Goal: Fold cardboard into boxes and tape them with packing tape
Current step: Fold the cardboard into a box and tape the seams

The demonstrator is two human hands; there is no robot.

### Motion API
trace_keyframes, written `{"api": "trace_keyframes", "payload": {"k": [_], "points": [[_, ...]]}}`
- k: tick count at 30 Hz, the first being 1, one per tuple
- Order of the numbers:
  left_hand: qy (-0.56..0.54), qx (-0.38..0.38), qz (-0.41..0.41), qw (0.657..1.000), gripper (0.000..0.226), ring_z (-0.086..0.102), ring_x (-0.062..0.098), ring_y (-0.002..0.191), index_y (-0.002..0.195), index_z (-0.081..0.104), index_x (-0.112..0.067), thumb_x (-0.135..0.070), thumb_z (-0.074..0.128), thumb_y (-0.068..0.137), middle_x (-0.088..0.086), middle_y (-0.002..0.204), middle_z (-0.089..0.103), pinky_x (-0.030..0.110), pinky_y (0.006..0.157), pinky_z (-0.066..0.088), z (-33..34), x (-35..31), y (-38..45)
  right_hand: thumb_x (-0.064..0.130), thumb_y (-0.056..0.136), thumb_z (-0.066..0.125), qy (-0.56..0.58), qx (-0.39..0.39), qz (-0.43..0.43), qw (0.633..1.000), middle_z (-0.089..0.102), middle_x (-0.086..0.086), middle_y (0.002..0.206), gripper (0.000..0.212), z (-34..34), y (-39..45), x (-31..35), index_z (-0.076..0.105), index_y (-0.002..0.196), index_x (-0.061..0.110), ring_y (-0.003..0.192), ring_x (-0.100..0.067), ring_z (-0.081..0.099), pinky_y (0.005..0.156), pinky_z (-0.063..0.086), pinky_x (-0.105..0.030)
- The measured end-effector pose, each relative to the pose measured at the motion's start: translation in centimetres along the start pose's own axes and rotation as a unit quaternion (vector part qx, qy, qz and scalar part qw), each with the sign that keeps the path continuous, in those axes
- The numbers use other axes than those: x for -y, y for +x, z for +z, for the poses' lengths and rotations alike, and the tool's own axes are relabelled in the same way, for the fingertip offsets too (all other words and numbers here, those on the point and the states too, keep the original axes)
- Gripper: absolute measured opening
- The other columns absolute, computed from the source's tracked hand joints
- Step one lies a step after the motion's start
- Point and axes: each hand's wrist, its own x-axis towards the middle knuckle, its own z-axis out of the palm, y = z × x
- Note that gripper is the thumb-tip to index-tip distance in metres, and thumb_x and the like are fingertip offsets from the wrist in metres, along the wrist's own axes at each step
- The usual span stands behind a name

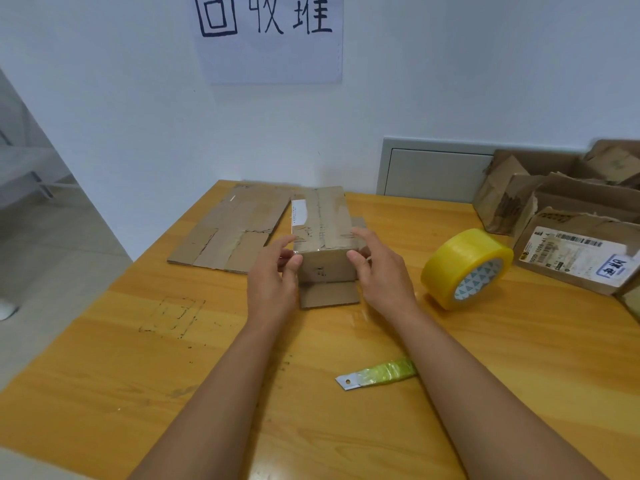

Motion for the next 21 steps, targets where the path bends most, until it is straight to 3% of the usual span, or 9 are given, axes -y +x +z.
{"api": "trace_keyframes", "payload": {"k": [4,9,14,21], "points": [[0.029,0.032,0.059,0.997,0.031,0.053,-0.009,0.098,0.127,0.062,-0.024,-0.015,0.061,0.097,-0.003,0.113,0.056,0.002,0.082,0.040,0.0,0.8,0.1,0.020,0.103,0.048,-0.062,0.013,-0.060,0.996,0.058,-0.001,0.132,0.040,0.1,-0.1,-0.4,0.051,0.143,0.026,0.115,-0.020,0.054,0.088,0.040,-0.024],[0.023,0.057,0.064,0.996,0.036,0.053,-0.004,0.101,0.127,0.060,-0.027,-0.007,0.059,0.097,-0.004,0.113,0.055,0.002,0.083,0.040,-0.5,1.0,0.6,0.015,0.103,0.047,-0.090,0.041,-0.068,0.993,0.059,-0.003,0.130,0.041,-0.3,0.2,-0.3,0.050,0.143,0.024,0.114,-0.022,0.055,0.094,0.047,-0.036],[0.033,0.038,0.065,0.997,0.037,0.052,-0.013,0.098,0.125,0.065,-0.022,-0.002,0.059,0.095,-0.008,0.111,0.058,0.002,0.081,0.040,-0.5,1.1,0.7,0.011,0.103,0.045,-0.103,0.100,-0.062,0.988,0.058,-0.004,0.135,0.042,-1.6,0.7,0.1,0.049,0.143,0.025,0.119,-0.024,0.053,0.099,0.045,-0.040],[0.057,0.066,0.058,0.995,0.032,0.052,-0.008,0.098,0.122,0.066,-0.021,-0.003,0.058,0.096,-0.003,0.113,0.061,0.002,0.081,0.040,-1.0,0.6,1.0,0.016,0.103,0.049,-0.080,0.151,-0.044,0.984,0.058,0.001,0.134,0.039,-3.3,1.3,0.7,0.054,0.139,0.030,0.113,-0.017,0.054,0.096,0.047,-0.034]]}}
